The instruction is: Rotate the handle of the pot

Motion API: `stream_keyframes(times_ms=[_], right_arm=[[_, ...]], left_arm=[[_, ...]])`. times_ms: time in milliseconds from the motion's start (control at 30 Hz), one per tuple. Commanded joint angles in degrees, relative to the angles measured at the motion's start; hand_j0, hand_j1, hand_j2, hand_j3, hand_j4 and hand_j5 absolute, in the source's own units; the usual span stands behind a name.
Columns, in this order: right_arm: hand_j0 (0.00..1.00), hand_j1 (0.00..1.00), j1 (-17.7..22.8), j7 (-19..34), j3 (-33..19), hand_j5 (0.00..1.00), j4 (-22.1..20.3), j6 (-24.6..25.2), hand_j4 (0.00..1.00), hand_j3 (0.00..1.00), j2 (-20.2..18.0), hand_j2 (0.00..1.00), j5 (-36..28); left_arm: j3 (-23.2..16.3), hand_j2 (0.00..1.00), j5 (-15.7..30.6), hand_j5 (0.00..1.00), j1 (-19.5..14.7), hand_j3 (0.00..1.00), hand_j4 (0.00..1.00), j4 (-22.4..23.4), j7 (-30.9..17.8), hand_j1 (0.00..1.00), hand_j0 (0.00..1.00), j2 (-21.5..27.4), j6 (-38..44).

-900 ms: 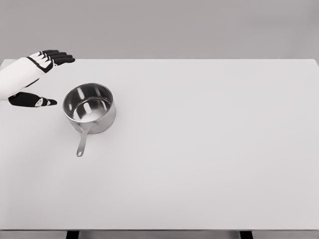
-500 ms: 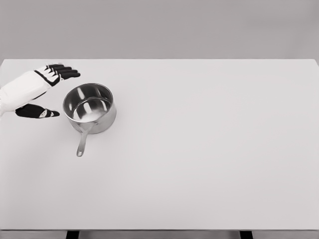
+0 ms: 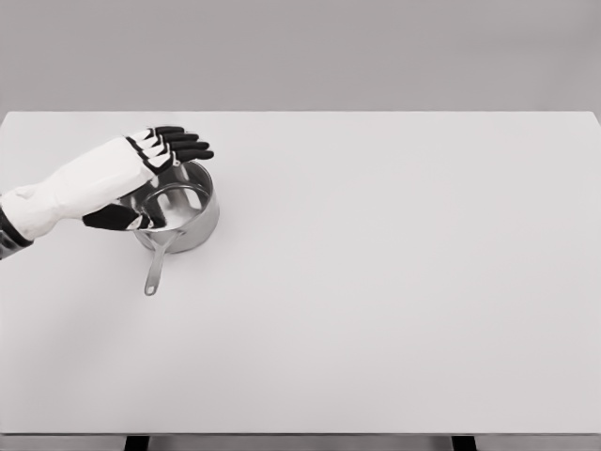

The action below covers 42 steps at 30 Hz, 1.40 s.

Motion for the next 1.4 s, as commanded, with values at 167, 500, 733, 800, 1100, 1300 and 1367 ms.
stream_keyframes(times_ms=[167, 500, 733, 800, 1100, 1300, 1367], right_arm=[[1.00, 1.00, 0.00, -0.03, 0.01, 1.00, -0.01, 0.00, 1.00, 1.00, -0.01, 1.00, -0.04], [1.00, 1.00, 0.00, 0.06, 0.01, 1.00, -0.01, 0.00, 1.00, 1.00, -0.01, 1.00, -0.04], [1.00, 1.00, 0.00, -0.03, 0.01, 1.00, -0.01, 0.00, 1.00, 1.00, -0.01, 1.00, -0.04], [1.00, 1.00, 0.00, -0.03, 0.01, 1.00, -0.01, 0.00, 1.00, 1.00, -0.01, 1.00, -0.04], [1.00, 1.00, 0.00, -0.03, 0.01, 1.00, -0.01, 0.00, 1.00, 1.00, -0.01, 1.00, -0.04], [1.00, 1.00, 0.00, 0.06, 0.01, 1.00, -0.01, 0.00, 1.00, 1.00, -0.01, 1.00, -0.04], [1.00, 1.00, 0.00, -0.03, 0.01, 1.00, -0.01, 0.00, 1.00, 1.00, -0.01, 1.00, 0.05]], left_arm=[[-7.21, 1.00, -4.40, 1.00, -0.79, 1.00, 1.00, -0.64, -8.83, 1.00, 1.00, -6.41, 0.10], [-7.30, 1.00, -11.87, 1.00, -1.23, 1.00, 1.00, 0.32, -8.83, 1.00, 1.00, -8.69, 0.10], [-6.95, 1.00, -11.96, 1.00, -1.23, 1.00, 1.00, 2.61, -8.83, 1.00, 1.00, -8.08, 0.10], [-6.77, 1.00, -11.88, 1.00, -1.32, 1.00, 1.00, 2.70, -8.83, 1.00, 1.00, -7.90, 0.10], [-6.33, 1.00, -11.35, 1.00, -0.18, 1.00, 1.00, 0.68, -8.83, 1.00, 1.00, -4.74, 0.10], [-5.54, 1.00, -11.35, 1.00, 1.14, 1.00, 1.00, 0.06, -8.83, 1.00, 1.00, -3.34, 0.10], [-4.57, 1.00, -11.35, 1.00, 1.14, 1.00, 1.00, 0.15, -8.83, 1.00, 1.00, -2.72, 0.10]])
